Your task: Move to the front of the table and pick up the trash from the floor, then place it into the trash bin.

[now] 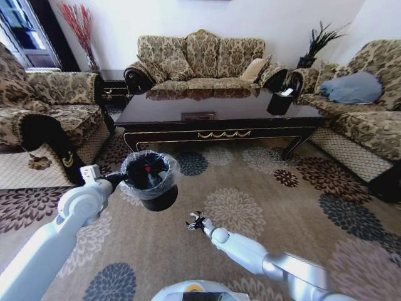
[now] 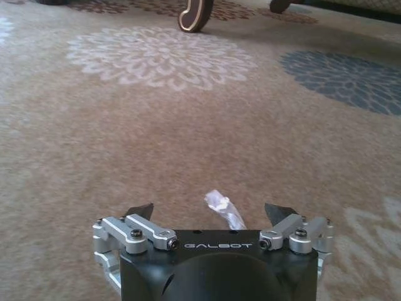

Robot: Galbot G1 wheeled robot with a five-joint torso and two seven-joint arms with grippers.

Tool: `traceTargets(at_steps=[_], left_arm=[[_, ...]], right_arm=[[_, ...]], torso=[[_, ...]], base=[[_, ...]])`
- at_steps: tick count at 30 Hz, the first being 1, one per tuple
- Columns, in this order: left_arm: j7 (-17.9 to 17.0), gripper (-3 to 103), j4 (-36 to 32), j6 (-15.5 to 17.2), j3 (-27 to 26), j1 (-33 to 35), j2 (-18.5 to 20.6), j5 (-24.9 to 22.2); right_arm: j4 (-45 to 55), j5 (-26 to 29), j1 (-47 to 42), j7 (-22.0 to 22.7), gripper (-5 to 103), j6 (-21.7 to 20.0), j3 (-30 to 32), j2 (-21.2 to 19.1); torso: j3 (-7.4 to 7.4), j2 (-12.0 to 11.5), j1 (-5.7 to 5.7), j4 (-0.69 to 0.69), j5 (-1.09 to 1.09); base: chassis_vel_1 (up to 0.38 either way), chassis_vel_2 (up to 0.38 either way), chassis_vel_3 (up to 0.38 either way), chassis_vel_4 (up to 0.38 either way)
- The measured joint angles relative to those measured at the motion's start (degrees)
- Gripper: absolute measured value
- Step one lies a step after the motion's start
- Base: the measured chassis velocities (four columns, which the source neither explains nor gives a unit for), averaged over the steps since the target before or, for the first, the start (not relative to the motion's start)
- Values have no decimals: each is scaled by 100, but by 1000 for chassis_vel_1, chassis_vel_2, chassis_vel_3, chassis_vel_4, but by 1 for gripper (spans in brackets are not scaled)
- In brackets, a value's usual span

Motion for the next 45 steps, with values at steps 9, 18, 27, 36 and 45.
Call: traceTargets(at_steps=[9,18,27,36,45], left_arm=[[-1,4,20,1,119,-24,-72,52],[-5,4,9,1,159,-11,-77,71],[-7,4,19,1,154,51,-135,133],[-10,4,166,-11,185,37,-163,154],[-7,4,331,-35,356,204,-411,359]], right_arm=[[1,3,-22,10,71,-15,135,-132],[-34,-119,-96,22,38,-42,237,-140],[188,-139,-195,78,2,-42,284,-212],[1086,-72,-261,222,0,135,518,-826],[1997,-64,-86,176,0,365,1653,-1556]], torso=[[0,0,0,-1,0],[0,0,0,0,0],[0,0,0,0,1],[0,0,0,-1,1],[0,0,0,0,0]], base=[[0,0,0,0],[0,0,0,0],[0,0,0,0],[0,0,0,0],[0,0,0,0]])
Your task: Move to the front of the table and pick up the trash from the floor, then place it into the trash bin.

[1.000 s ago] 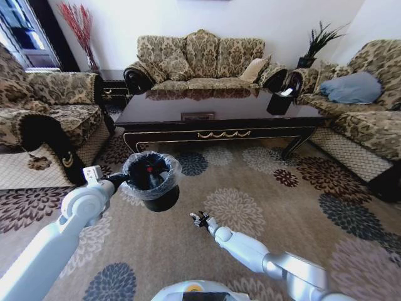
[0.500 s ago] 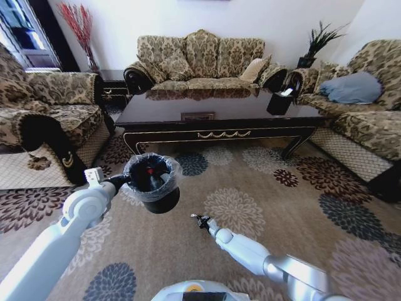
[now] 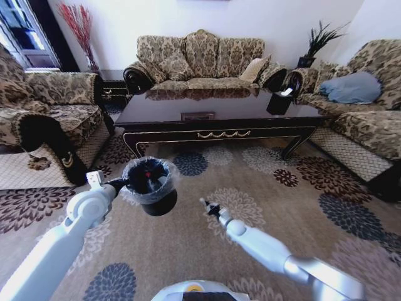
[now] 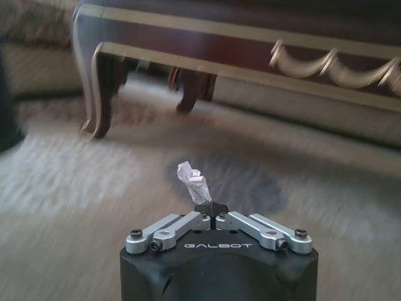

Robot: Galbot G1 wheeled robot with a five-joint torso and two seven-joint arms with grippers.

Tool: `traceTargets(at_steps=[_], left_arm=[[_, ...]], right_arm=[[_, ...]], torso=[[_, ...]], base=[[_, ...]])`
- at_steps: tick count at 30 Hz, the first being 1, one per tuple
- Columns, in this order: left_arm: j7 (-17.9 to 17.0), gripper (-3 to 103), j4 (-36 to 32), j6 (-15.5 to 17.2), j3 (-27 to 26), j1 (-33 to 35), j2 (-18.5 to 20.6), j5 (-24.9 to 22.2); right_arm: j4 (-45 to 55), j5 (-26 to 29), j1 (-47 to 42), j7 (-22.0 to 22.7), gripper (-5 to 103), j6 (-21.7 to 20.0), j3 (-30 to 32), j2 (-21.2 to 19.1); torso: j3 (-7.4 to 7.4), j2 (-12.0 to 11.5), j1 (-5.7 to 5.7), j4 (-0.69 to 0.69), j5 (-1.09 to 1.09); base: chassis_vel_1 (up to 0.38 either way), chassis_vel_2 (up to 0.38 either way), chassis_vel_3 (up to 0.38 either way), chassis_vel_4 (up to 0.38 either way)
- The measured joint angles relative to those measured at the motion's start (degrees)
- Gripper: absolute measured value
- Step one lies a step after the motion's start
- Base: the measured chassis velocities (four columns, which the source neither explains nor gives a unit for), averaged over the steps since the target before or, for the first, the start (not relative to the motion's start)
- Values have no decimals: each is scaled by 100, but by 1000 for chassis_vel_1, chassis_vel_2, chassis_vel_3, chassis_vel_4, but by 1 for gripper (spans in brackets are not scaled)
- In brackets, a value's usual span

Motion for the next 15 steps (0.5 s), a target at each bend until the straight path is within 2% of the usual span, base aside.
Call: traceTargets(at_steps=[7,15], left_arm=[[13,4,-63,1,212,121,-68,112],[82,4,-114,-9,360,309,19,289]], right_arm=[[854,140,163,1,0,12,477,-290],[1408,200,119,4,0,107,715,-322]], torso=[[0,0,0,0,1],[0,0,0,-1,1]], base=[[0,0,0,0],[0,0,0,0]])
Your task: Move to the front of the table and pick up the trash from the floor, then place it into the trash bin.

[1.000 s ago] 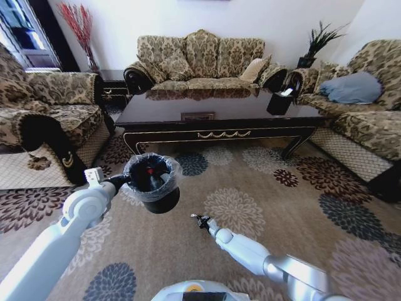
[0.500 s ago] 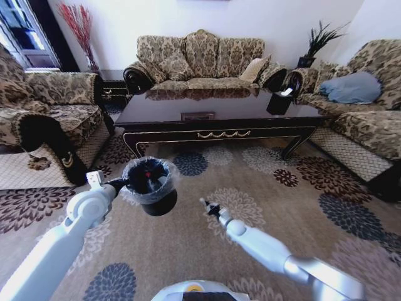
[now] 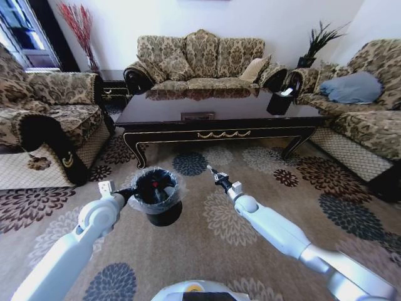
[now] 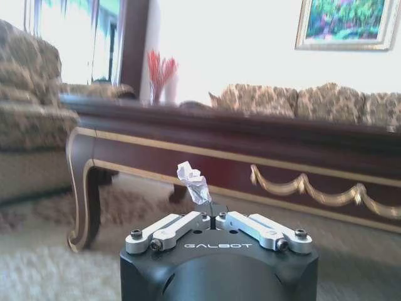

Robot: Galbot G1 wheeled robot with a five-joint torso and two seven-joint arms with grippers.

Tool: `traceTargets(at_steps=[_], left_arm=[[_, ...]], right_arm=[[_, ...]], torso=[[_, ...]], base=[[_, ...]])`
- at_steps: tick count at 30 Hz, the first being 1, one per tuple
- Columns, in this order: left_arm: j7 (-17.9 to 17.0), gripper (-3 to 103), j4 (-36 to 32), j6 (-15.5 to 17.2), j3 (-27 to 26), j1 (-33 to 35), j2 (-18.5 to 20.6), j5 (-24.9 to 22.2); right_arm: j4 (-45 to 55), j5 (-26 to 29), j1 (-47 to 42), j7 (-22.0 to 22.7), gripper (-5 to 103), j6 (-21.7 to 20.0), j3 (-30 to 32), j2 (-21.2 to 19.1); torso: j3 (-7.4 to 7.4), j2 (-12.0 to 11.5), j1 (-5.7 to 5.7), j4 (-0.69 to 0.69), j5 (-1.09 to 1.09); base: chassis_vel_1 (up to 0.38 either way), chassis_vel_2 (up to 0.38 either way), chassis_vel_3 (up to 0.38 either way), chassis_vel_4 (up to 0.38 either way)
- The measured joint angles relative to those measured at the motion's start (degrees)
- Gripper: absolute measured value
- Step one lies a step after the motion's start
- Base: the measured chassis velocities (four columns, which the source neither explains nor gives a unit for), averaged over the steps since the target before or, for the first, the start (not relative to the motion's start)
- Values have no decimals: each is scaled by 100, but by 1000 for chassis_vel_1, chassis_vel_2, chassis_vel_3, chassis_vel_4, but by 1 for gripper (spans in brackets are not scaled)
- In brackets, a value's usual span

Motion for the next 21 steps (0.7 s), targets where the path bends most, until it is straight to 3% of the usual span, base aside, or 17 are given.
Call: traceTargets(at_steps=[5,8,11,21], left_arm=[[98,4,127,-113,91,-76,32,16],[281,4,300,-251,303,-279,101,93],[305,4,421,-275,480,-457,119,122],[425,4,768,-361,929,-898,-99,250]], right_arm=[[585,278,-8,-175,0,193,-11,-32],[1212,880,3,-241,0,243,-222,-39],[1527,1127,30,-255,0,279,-409,5],[1613,1081,241,-371,0,369,-1160,134]], torso=[[0,0,0,1,-1],[0,0,0,-1,-2],[0,0,0,0,-1],[0,0,0,0,-2]], base=[[0,0,0,0],[0,0,0,0],[0,0,0,0],[0,0,0,0]])
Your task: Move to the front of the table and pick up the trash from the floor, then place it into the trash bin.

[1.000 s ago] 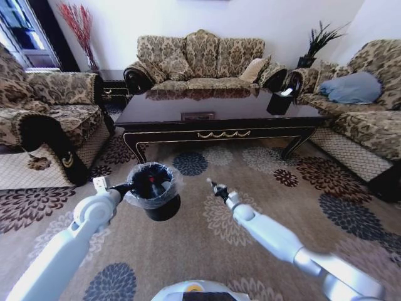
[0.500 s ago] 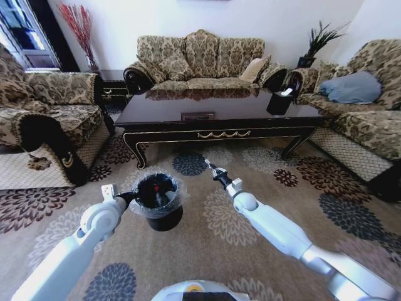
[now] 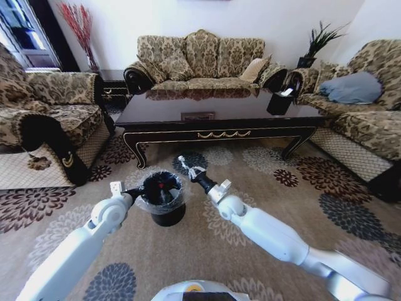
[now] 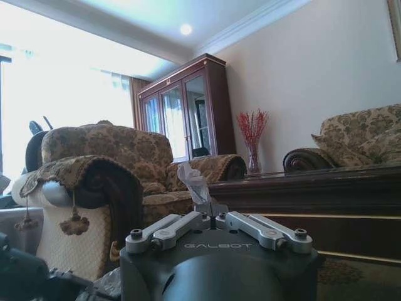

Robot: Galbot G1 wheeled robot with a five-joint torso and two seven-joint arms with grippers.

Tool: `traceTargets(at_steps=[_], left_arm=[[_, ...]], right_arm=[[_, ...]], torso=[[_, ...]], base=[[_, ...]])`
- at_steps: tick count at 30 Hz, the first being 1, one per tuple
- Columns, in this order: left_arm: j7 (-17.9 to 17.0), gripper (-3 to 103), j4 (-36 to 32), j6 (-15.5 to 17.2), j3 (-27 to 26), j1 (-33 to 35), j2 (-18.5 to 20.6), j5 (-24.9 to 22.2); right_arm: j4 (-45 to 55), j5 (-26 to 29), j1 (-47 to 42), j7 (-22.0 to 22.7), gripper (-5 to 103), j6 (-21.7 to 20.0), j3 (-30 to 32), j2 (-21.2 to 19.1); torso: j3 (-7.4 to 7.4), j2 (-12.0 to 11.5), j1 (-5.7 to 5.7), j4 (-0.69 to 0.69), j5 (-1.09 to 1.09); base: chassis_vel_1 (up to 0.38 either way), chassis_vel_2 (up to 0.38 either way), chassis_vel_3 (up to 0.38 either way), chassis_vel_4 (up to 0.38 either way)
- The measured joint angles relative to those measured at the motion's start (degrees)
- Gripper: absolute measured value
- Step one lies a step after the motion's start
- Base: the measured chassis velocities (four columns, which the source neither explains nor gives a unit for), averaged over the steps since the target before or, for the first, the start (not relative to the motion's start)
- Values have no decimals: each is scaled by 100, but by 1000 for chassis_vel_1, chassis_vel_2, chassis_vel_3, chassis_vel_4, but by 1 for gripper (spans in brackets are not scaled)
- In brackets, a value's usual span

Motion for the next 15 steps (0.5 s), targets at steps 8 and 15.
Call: traceTargets(at_steps=[8,15], left_arm=[[24,4,255,-58,162,-462,-114,-84],[44,4,345,-62,178,-593,-127,-137]], right_arm=[[-388,-95,133,-75,0,53,-411,238],[-540,-110,191,-89,-1,70,-510,340]], torso=[[0,0,0,0,1],[0,0,0,1,1]], base=[[0,0,0,0],[0,0,0,0]])
